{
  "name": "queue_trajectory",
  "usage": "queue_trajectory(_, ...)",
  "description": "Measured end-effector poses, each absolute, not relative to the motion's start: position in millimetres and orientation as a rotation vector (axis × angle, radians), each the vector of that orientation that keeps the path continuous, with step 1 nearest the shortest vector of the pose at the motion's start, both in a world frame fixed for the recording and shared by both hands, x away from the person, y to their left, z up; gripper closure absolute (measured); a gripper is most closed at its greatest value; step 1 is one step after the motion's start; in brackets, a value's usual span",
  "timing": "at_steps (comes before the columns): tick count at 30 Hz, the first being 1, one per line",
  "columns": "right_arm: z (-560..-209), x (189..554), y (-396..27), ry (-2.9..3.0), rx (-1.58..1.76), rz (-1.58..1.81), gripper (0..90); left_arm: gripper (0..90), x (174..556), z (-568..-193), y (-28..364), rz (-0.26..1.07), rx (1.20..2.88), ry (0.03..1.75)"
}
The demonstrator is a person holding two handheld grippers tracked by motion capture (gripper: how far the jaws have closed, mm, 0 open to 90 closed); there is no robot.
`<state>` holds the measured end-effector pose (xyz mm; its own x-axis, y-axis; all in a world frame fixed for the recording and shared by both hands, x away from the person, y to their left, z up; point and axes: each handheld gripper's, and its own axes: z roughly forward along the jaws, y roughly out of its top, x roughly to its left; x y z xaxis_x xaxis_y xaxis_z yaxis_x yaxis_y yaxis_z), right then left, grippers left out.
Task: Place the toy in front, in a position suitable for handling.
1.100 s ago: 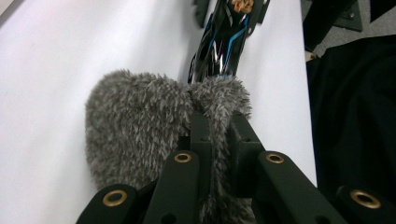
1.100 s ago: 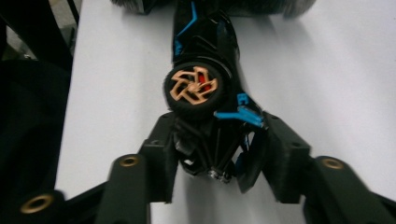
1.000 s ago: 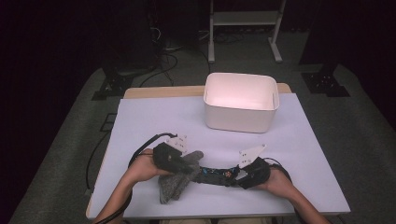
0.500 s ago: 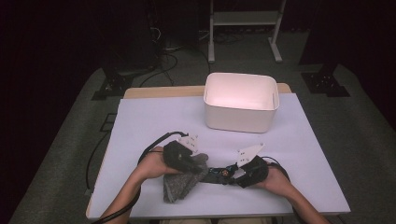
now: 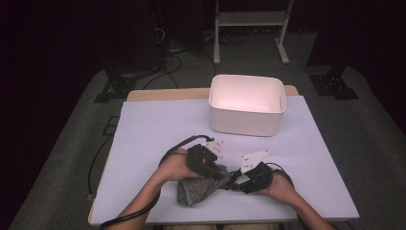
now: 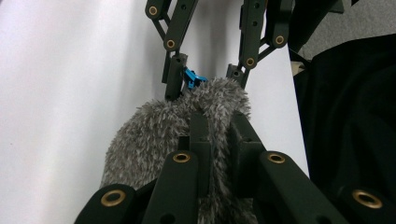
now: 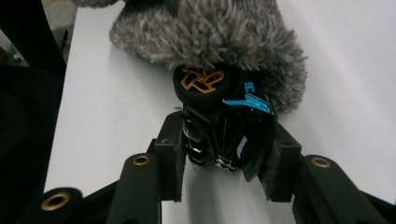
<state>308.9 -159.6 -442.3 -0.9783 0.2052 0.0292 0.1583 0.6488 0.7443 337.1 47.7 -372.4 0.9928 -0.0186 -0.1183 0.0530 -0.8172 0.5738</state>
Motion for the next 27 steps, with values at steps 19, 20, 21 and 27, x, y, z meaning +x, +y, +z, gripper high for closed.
queue_trajectory(19,-443,308,-158,2.785,0.334,1.275,56.7,81.9,343,-373,29,-0.172,2.498,0.026)
queue_trajectory(20,-443,308,-158,2.788,0.342,1.282,56.7,81.8,344,-373,27,-0.173,2.494,0.024)
queue_trajectory(21,-443,308,-158,2.788,0.345,1.285,56.7,81.7,343,-373,25,-0.174,2.497,0.021)
queue_trajectory(27,-443,307,-158,2.784,0.336,1.271,56.9,81.7,343,-374,22,-0.185,2.496,0.012)
